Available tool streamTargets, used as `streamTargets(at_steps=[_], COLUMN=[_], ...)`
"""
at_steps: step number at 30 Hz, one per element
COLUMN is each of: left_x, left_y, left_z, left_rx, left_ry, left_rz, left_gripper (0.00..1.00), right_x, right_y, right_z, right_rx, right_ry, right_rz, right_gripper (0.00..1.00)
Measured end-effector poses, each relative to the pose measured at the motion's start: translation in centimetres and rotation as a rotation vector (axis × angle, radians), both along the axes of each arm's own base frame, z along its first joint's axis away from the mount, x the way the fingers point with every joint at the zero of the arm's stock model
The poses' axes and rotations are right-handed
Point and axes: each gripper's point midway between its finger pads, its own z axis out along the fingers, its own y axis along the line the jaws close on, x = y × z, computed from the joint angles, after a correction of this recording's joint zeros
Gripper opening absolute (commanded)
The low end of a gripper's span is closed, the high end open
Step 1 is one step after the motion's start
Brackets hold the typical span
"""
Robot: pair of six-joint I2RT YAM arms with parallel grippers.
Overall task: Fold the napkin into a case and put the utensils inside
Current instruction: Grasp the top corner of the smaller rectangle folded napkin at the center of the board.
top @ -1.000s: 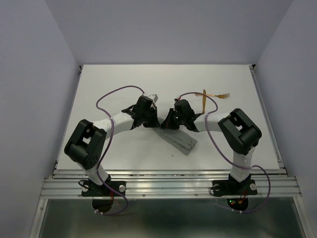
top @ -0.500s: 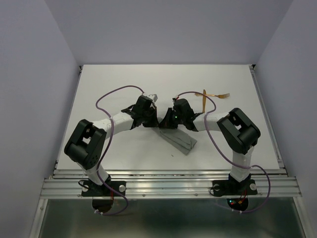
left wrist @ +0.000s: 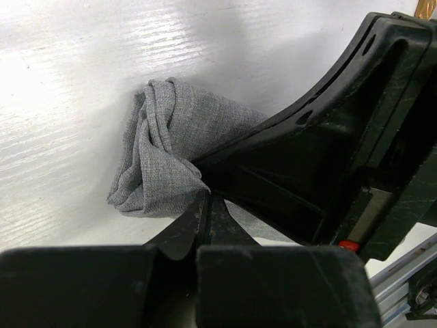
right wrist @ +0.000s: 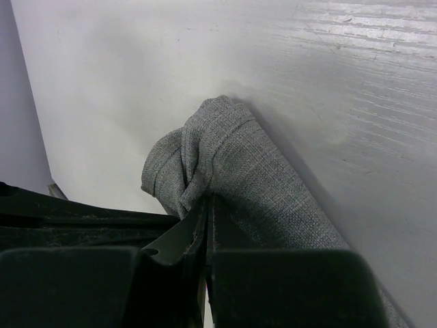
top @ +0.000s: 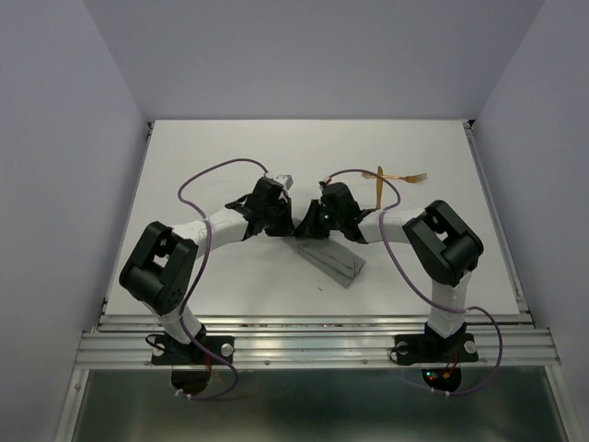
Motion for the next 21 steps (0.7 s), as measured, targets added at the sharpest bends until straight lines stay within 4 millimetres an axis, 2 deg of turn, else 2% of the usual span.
streamTargets(at_steps=[6, 12, 18, 21], left_x=[0.0, 0.1, 0.0, -0.1], left_y=[0.0, 0.1, 0.0, -0.3], left_z=[0.0, 0.0, 0.2, 0.4], left_rx=[0.001, -0.001, -0.009, -0.017], left_ry=[0.0, 0.0, -0.013, -0.024], left_rz=[-0.001, -0.006, -0.058, -0.088], left_gripper=[0.0, 0.0, 0.0, 0.0], right_x=[0.3, 0.7, 0.3, 0.5], right_y=[0.5, 0.1, -0.8, -1.2], right_z=[-1.0, -1.3, -0.4, 0.9], right_rx=[-0.045, -0.082, -0.118, -0.118], right_ry=[0.002, -0.025, -0.044, -0.072], right_rz=[0.015, 0.001, -0.011, -0.032], right_gripper=[0.01, 0.01, 0.01, 0.01])
